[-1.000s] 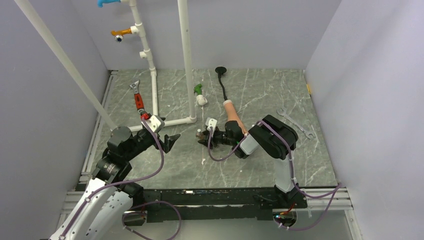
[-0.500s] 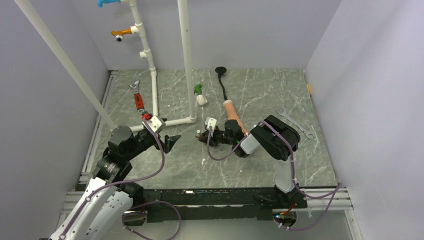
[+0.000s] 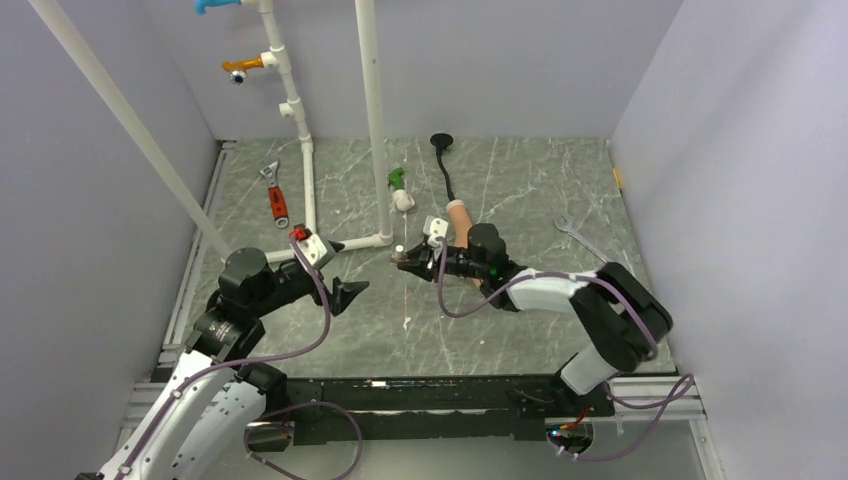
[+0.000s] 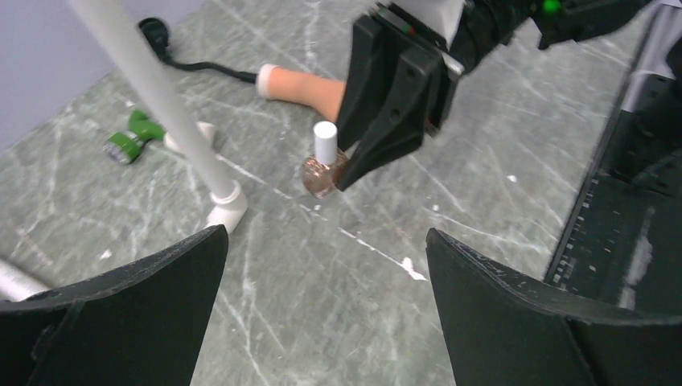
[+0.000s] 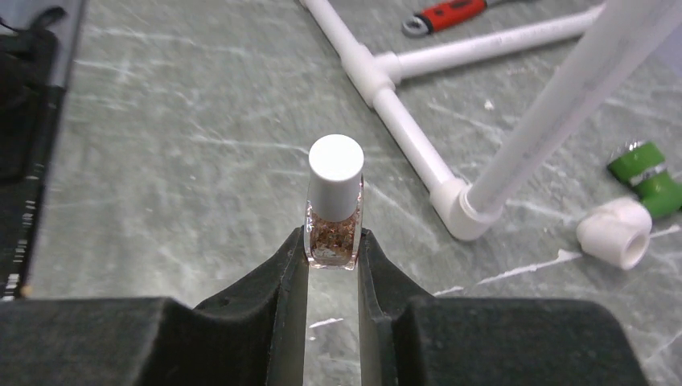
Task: Paint the nails
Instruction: Pick up the nail polish bottle from the center of the board.
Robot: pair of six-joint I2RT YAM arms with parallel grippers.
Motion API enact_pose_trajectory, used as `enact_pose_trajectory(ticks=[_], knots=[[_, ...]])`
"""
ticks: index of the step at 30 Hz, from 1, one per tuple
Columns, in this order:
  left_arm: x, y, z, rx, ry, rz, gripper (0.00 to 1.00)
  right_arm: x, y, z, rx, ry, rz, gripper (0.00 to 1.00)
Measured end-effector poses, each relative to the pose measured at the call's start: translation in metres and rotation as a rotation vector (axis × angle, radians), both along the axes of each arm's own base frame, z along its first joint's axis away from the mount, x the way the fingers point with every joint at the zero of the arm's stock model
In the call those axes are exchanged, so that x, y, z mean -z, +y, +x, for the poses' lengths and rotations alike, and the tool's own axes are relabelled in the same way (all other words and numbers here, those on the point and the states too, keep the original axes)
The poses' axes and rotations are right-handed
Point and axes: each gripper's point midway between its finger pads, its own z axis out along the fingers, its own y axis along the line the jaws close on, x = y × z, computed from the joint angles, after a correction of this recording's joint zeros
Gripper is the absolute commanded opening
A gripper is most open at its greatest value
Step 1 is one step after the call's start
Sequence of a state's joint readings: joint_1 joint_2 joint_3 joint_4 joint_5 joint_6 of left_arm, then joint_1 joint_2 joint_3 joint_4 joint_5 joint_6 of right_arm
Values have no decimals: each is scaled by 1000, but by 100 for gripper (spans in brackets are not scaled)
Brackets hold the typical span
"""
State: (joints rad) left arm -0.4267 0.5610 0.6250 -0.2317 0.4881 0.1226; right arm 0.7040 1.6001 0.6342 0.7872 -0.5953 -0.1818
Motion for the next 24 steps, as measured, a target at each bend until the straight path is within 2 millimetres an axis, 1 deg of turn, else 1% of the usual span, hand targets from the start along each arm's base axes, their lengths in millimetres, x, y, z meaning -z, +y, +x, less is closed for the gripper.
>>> enact_pose_trajectory(ticks=[4, 8, 14, 17, 21, 24], knots=[[-7, -10, -17, 112, -7, -6, 99, -35, -4, -19, -44, -1, 42, 0], [-16, -18, -33, 209, -24, -26, 99, -66, -9, -48, -104, 3, 65, 0], [-15, -27, -49, 320, 6, -37, 99, -96, -14, -88, -192, -14, 88, 0], [-15, -31, -52, 360, 25, -40, 99, -100, -14, -103, -235, -9, 87, 0], [-15, -34, -59, 402, 35, -46, 89, -90, -10, -119, -279, 20, 53, 0], [-16, -36, -65, 440, 42, -52, 82, -87, -6, -131, -313, 27, 38, 0]])
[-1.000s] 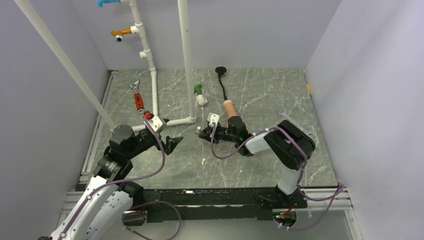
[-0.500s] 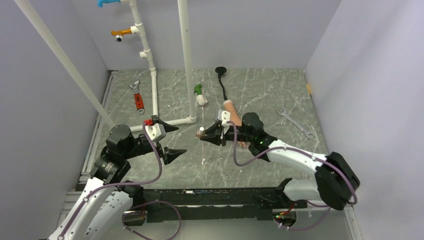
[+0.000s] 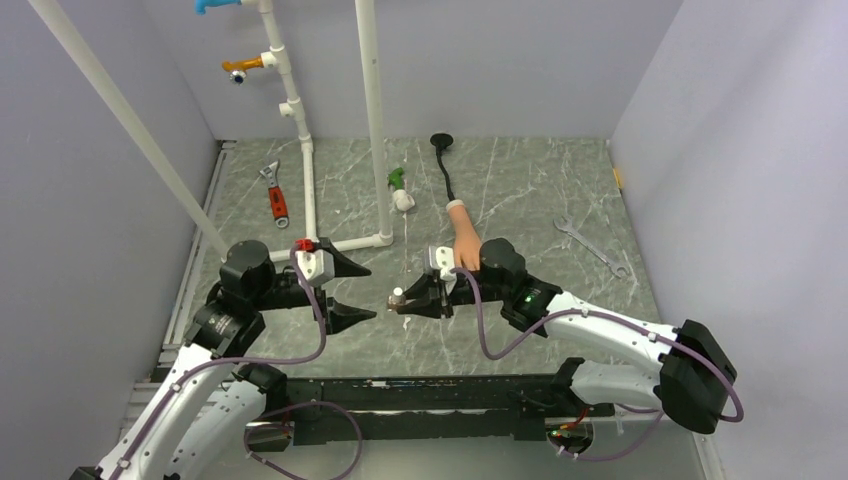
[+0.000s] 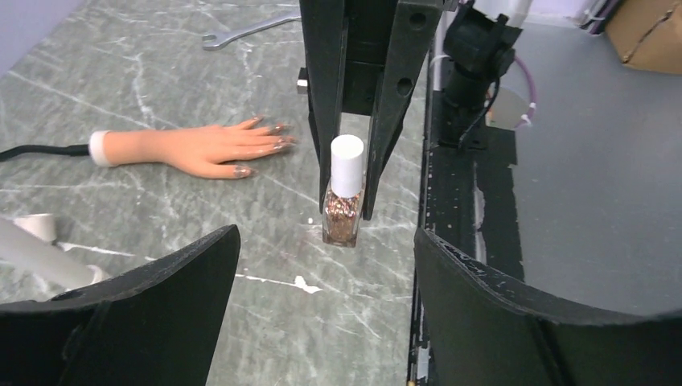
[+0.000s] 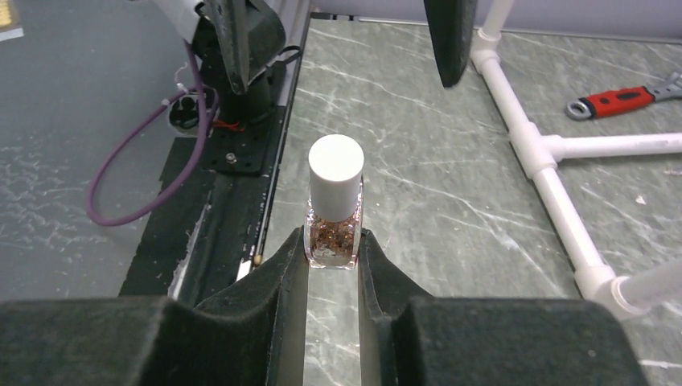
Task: Paint the nails
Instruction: Pick up the nail polish bottle from the center of the board.
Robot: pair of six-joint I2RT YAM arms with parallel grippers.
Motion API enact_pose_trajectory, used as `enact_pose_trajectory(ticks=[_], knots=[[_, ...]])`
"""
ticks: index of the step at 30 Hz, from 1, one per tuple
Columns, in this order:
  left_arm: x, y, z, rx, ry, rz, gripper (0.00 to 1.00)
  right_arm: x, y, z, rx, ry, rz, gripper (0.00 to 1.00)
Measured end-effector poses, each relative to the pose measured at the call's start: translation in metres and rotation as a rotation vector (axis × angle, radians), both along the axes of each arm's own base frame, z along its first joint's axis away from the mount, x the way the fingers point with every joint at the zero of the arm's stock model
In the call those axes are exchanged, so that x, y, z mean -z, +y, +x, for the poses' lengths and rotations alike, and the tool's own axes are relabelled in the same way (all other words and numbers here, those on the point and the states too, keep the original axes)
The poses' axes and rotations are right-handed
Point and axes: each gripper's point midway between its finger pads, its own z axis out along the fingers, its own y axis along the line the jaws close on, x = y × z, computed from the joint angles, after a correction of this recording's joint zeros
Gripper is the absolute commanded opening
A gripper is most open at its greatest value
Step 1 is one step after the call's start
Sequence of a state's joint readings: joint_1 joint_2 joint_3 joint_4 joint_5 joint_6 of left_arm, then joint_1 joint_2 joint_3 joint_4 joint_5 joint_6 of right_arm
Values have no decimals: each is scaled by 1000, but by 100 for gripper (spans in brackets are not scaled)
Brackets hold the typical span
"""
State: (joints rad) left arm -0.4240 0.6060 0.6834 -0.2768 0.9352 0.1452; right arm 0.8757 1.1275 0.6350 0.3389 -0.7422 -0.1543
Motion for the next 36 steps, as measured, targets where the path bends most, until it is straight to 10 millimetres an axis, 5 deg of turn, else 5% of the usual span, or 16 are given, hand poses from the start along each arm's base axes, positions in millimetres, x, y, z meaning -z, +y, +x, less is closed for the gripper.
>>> enact_pose_trajectory(ticks=[6, 13, 23, 36], knots=[[4, -5, -6, 67, 42, 3, 69, -13, 7, -7, -29, -25, 21, 0], [6, -5, -6, 70, 58, 9, 66, -32, 16, -4, -30, -61, 52, 0], [6, -5, -7, 66, 57, 10, 50, -23, 27, 0, -44, -40, 28, 0], [8, -3, 0, 32, 47, 19, 48, -34, 31, -2, -66, -54, 69, 0]])
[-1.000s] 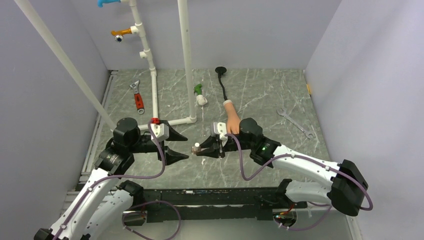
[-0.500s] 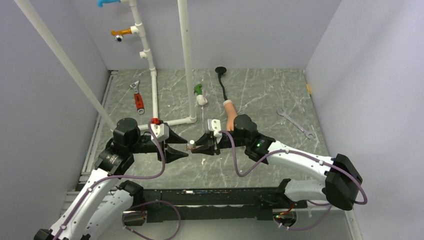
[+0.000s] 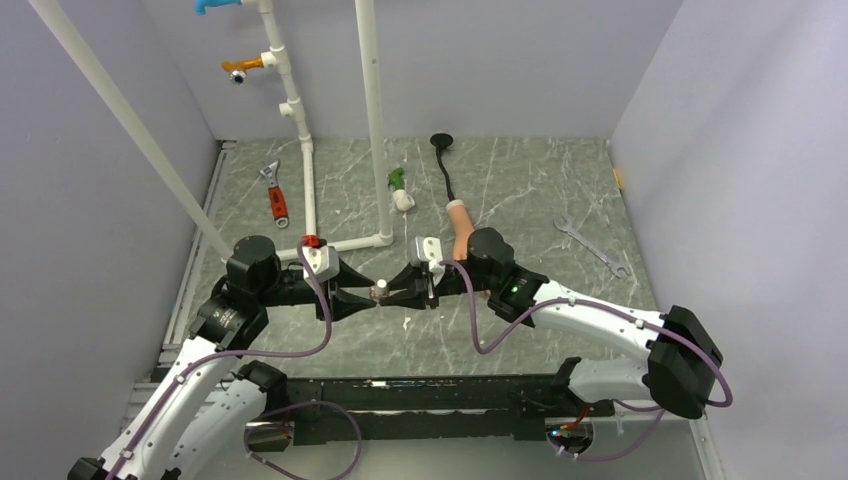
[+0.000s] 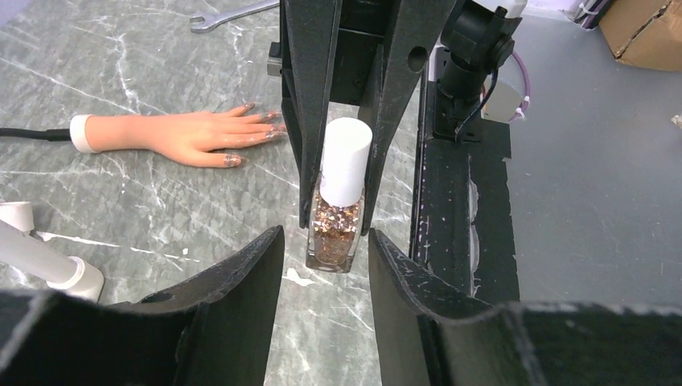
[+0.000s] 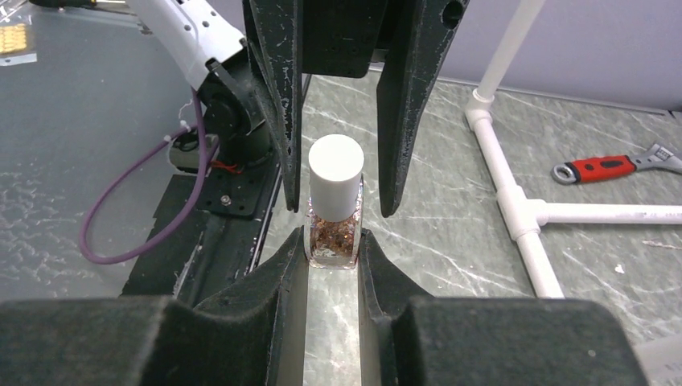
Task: Paint the nails
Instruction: Pick up the nail polish bottle from the center of the board.
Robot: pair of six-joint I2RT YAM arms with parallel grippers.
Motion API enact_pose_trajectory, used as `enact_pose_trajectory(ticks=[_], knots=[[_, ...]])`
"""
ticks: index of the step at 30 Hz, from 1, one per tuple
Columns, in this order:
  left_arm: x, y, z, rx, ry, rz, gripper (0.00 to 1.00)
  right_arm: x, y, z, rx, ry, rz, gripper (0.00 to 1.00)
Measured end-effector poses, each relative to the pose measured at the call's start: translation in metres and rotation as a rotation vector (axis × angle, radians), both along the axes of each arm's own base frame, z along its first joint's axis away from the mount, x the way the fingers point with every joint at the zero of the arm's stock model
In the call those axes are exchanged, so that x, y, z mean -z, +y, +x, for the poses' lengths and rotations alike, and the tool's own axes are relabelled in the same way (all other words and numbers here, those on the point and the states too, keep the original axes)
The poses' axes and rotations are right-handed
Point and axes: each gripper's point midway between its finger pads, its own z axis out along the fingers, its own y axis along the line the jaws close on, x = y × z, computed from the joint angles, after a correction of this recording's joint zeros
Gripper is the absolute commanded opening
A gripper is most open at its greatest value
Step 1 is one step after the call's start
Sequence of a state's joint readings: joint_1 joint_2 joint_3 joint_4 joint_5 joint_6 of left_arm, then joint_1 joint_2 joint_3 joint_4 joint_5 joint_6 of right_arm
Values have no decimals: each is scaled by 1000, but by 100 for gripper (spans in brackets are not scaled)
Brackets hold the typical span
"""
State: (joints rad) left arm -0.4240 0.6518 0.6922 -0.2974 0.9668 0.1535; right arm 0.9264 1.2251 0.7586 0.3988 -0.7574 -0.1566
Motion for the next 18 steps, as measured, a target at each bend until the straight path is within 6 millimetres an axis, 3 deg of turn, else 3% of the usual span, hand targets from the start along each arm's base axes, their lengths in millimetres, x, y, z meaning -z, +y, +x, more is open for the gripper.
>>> enact_pose_trajectory(ticks=[12, 18], knots=[[1, -1, -1, 10, 9, 1, 39, -1, 4, -4, -36, 14, 8, 0], [1, -1, -2, 16, 10, -1, 42, -3, 5, -5, -44, 24, 13, 0]])
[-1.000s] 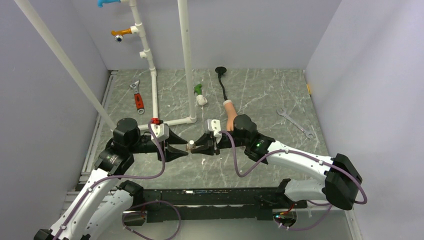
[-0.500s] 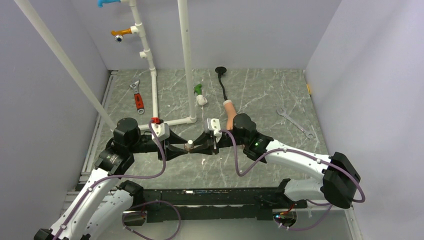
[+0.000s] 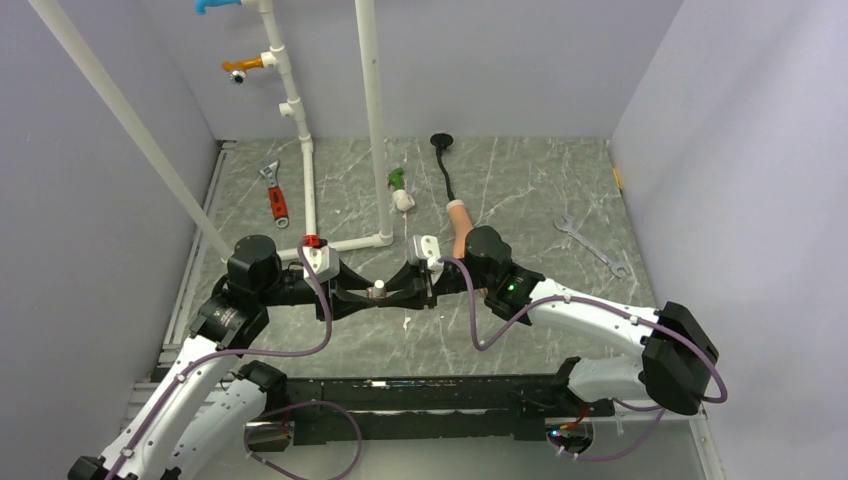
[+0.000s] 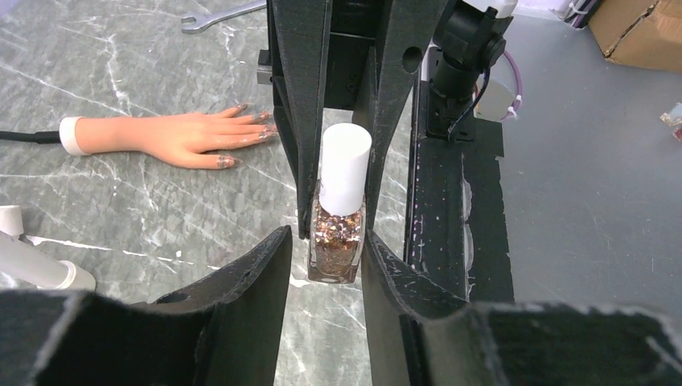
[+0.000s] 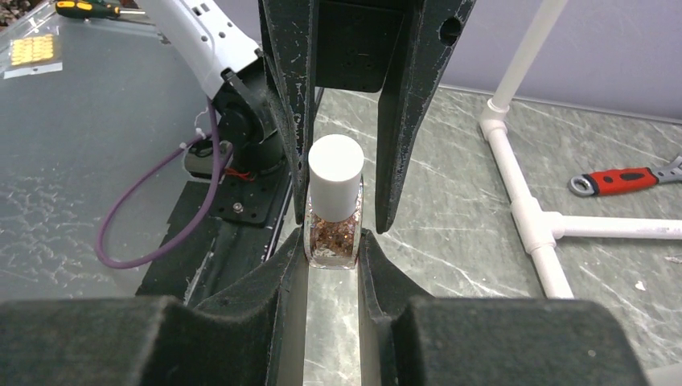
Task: Paint the nails
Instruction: Pick up the nail polish bottle from the center of the board.
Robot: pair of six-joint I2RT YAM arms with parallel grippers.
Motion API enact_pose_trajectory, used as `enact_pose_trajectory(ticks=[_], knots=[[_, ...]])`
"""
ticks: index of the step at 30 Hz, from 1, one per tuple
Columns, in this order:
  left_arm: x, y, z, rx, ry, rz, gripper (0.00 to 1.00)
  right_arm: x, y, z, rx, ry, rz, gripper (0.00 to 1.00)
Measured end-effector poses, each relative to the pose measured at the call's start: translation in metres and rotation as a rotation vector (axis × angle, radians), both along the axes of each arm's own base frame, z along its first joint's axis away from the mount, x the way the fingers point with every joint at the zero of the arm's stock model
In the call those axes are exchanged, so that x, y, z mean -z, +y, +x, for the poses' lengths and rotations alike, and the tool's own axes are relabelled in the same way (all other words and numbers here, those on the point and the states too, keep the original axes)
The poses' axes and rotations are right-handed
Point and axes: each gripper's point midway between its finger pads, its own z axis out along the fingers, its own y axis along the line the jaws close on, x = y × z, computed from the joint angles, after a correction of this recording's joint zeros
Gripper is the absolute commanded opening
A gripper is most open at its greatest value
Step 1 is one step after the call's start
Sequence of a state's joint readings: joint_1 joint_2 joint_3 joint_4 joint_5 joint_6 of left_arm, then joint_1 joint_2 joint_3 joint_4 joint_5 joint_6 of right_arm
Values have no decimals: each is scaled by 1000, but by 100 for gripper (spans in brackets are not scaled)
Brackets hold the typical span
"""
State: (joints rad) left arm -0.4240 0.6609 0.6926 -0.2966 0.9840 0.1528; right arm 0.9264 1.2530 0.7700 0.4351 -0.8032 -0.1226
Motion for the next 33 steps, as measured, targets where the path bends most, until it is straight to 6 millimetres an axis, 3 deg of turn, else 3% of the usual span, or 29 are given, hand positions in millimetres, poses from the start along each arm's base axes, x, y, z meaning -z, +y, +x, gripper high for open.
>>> enact_pose_trajectory(ticks=[7, 11, 13, 14, 17, 22, 23, 28, 33], knots=[[0, 0, -1, 8, 3, -1, 32, 1, 1, 0, -5, 1, -2, 0], [0, -1, -2, 13, 2, -2, 20, 1, 1, 2, -1, 9, -2, 0], [-1, -1, -2, 14, 1, -2, 3, 0, 1, 1, -1, 16, -1, 0], [-1, -1, -2, 15, 0, -3, 0, 0, 1, 2, 0, 20, -1, 0], [-2, -1, -2, 14, -2, -4, 0, -1, 1, 2, -1, 24, 3, 0], [-3, 0, -2, 12, -3, -4, 0, -2, 1, 2, 2, 24, 5, 48], [-3, 0, -1, 10, -3, -3, 0, -2, 1, 2, 3, 24, 5, 54], [-2, 0, 0, 3, -1, -1, 0, -7, 4, 6, 31, 8, 16, 73], [-2, 0, 2, -9, -3, 1, 0, -11, 3, 14, 83, -8, 23, 78]])
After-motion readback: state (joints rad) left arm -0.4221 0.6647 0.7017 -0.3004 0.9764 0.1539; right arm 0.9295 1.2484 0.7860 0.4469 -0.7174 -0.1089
